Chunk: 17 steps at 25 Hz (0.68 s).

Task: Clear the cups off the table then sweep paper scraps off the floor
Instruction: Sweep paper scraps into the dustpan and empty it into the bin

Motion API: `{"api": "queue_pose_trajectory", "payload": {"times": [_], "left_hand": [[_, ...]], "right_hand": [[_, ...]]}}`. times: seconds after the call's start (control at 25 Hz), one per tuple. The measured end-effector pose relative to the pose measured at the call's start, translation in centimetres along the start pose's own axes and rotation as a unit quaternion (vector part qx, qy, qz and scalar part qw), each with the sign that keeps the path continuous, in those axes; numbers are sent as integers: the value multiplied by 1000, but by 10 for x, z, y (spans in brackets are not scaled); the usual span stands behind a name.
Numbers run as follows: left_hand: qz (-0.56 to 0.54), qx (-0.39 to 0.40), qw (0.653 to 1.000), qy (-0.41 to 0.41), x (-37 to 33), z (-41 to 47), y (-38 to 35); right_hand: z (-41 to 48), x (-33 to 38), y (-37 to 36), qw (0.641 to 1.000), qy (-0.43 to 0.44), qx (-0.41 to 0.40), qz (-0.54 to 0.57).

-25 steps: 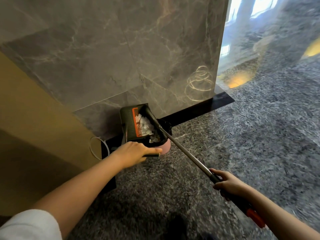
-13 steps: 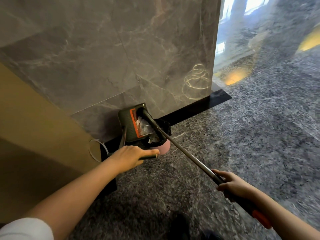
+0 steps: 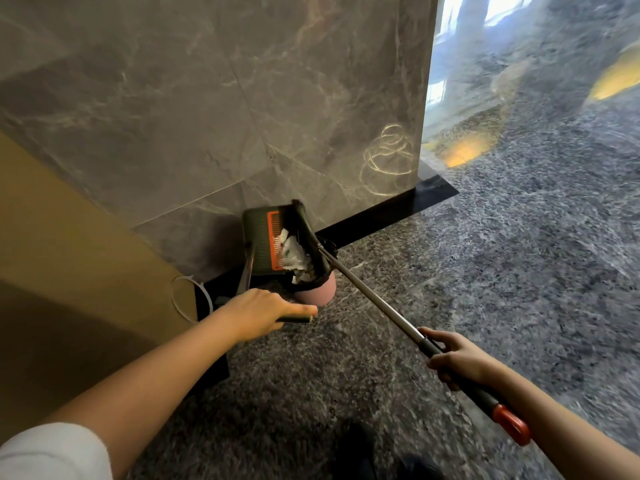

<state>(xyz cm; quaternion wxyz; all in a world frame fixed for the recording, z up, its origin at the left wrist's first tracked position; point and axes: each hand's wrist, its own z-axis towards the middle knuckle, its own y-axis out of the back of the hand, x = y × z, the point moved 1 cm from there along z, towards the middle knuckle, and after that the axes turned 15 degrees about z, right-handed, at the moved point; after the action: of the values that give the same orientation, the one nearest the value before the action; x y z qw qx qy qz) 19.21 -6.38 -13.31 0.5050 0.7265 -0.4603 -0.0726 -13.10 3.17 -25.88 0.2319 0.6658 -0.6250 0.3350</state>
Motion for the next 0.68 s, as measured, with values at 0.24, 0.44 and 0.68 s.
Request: {"api": "queue_pose_trajectory", "payload": {"times": [0.24,0.44,0.68], "left_hand": [[-38,-25,998,39,-2,7,5],[-96,-42,992,73,-4,16,9],[-30,-13,999,-5,-2,14,-3]], "right_hand": [[0,0,6,1000,-6,-1,17],[1,-3,6,1000,-9,2,16],[8,-3,8,999,-18,-4,34]]}}
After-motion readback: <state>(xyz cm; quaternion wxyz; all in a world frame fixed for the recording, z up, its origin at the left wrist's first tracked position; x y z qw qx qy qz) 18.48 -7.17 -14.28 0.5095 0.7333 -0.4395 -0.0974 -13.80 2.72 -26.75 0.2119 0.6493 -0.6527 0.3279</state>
